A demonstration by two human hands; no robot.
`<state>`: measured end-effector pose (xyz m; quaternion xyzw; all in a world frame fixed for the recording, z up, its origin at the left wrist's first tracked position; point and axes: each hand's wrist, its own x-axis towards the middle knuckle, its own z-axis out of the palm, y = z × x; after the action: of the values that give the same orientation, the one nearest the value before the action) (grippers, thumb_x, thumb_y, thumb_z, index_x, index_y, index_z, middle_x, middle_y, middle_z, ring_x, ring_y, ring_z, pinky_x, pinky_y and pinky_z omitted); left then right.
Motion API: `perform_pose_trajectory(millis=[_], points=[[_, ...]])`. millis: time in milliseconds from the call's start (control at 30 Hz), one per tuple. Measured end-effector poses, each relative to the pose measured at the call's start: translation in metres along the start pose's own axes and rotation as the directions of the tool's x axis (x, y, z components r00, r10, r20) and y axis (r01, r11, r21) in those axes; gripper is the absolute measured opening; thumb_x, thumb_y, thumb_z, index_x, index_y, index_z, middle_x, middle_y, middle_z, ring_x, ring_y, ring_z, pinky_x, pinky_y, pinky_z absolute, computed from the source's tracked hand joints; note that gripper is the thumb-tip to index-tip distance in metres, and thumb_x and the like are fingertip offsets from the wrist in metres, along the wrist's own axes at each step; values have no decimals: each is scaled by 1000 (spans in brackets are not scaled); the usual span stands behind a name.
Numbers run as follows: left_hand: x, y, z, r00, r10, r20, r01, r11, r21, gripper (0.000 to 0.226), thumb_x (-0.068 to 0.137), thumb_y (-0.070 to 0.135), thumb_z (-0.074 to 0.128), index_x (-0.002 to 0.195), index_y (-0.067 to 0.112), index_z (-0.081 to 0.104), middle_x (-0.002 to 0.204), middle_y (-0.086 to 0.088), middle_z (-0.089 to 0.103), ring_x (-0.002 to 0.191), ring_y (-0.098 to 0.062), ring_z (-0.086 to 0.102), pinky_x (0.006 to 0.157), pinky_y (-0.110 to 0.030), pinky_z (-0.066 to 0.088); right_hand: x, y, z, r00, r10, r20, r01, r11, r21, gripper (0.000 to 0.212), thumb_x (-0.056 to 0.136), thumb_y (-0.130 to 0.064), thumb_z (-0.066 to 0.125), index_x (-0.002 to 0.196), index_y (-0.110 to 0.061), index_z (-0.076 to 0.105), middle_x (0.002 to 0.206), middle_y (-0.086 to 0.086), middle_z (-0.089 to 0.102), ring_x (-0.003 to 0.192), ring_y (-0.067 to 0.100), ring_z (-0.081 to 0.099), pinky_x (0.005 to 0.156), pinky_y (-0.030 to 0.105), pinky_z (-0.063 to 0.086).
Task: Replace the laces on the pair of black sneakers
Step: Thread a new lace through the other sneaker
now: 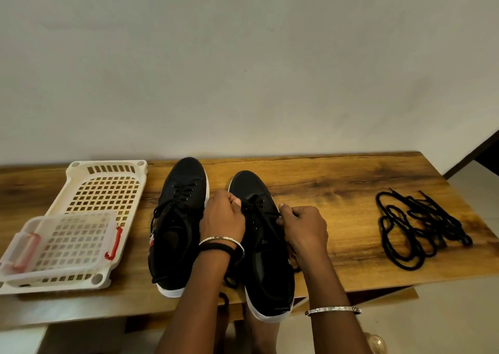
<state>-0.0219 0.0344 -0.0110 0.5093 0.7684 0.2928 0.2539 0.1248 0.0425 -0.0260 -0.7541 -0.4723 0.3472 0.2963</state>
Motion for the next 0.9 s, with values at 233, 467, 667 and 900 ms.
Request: perform_pose_trajectory(millis=[233, 467, 667, 900], points=[[-9, -3, -21, 938, -38, 344, 25, 999, 43, 24, 90, 35, 69, 73, 19, 63, 77, 0, 66, 80, -19, 65, 83, -38, 55, -1, 2, -11, 988, -104, 114, 85, 984, 156, 35, 83, -57, 74, 73, -23, 72, 74, -8, 74, 74, 12, 72, 77, 40, 59], [-1, -9, -17, 905, -163, 393, 236, 961, -145, 22, 97, 23, 59, 77, 14, 60, 66, 0, 65, 66, -17, 57, 76, -36, 50, -2, 4, -14, 973, -145, 178, 127, 986, 107, 19, 85, -27, 79, 71, -17, 72, 73, -1, 73, 75, 18, 70, 74, 42, 58], [2, 1, -25, 832, -255, 493, 476, 785, -397, 17, 103, 7, 46, 87, 7, 48, 66, -9, 60, 54, -15, 49, 49, -23, 42, -1, 0, -7, 984, 33, 178, -74, 970, 230, 21, 78, -22, 76, 61, -12, 66, 70, 3, 72, 78, 27, 72, 78, 49, 60], [5, 1, -19, 847, -298, 440, 490, 759, -429, 13, 102, 4, 46, 90, 7, 47, 48, -2, 60, 40, -9, 49, 38, -17, 40, -3, -1, -2, 991, 78, 109, -103, 964, 245, 22, 75, -25, 74, 57, -15, 64, 67, 5, 70, 75, 29, 71, 73, 47, 58]])
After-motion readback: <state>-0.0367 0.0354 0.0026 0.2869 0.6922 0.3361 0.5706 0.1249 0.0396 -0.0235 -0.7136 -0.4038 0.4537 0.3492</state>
